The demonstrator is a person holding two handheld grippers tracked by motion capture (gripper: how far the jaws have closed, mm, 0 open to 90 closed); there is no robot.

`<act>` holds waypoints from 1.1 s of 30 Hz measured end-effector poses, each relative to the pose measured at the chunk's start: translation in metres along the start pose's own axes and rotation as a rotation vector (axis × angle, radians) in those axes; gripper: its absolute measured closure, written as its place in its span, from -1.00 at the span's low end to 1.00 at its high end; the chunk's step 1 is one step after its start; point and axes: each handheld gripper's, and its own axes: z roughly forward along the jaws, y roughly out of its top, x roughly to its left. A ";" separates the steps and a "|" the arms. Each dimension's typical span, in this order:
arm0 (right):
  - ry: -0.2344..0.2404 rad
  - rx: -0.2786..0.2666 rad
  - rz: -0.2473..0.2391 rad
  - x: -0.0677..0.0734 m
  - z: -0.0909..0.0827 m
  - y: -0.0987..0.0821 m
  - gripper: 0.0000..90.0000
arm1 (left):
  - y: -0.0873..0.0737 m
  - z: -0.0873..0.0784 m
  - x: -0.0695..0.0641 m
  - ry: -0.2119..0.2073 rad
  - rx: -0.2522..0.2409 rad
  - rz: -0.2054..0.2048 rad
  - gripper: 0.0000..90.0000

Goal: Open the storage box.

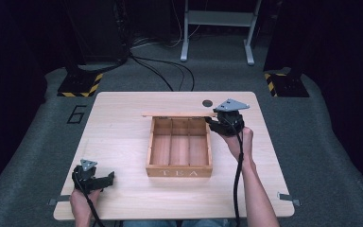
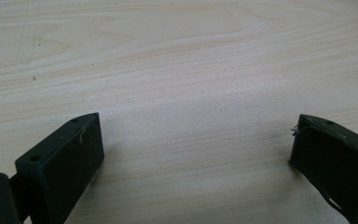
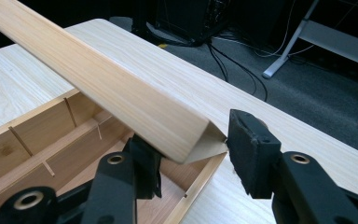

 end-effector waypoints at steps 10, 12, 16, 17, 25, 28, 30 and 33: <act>0.000 0.004 -0.002 0.000 0.000 0.000 0.24 | 0.000 0.000 0.000 0.000 0.000 0.000 -0.95; 0.001 0.005 0.000 0.000 0.000 0.000 0.24 | 0.000 0.000 0.000 0.000 0.000 0.000 -0.95; 0.001 0.007 0.000 0.000 0.000 0.000 0.24 | 0.000 0.000 0.000 0.000 0.000 0.000 -0.95; 0.001 0.008 -0.001 0.000 0.000 0.001 0.24 | 0.000 0.000 0.000 0.000 0.000 0.000 -0.95; 0.001 0.011 -0.002 0.000 0.000 0.001 0.24 | 0.000 0.000 0.000 0.000 0.000 0.000 -0.95; 0.000 0.010 -0.003 0.000 0.000 0.001 0.25 | 0.000 0.000 0.000 0.000 0.000 0.000 -0.95; 0.000 0.014 -0.005 0.000 0.000 0.001 0.25 | 0.000 0.000 0.000 0.000 0.000 0.000 -0.95; 0.000 0.012 -0.008 0.000 0.000 0.001 0.25 | 0.000 0.000 0.000 0.000 0.000 0.000 -0.95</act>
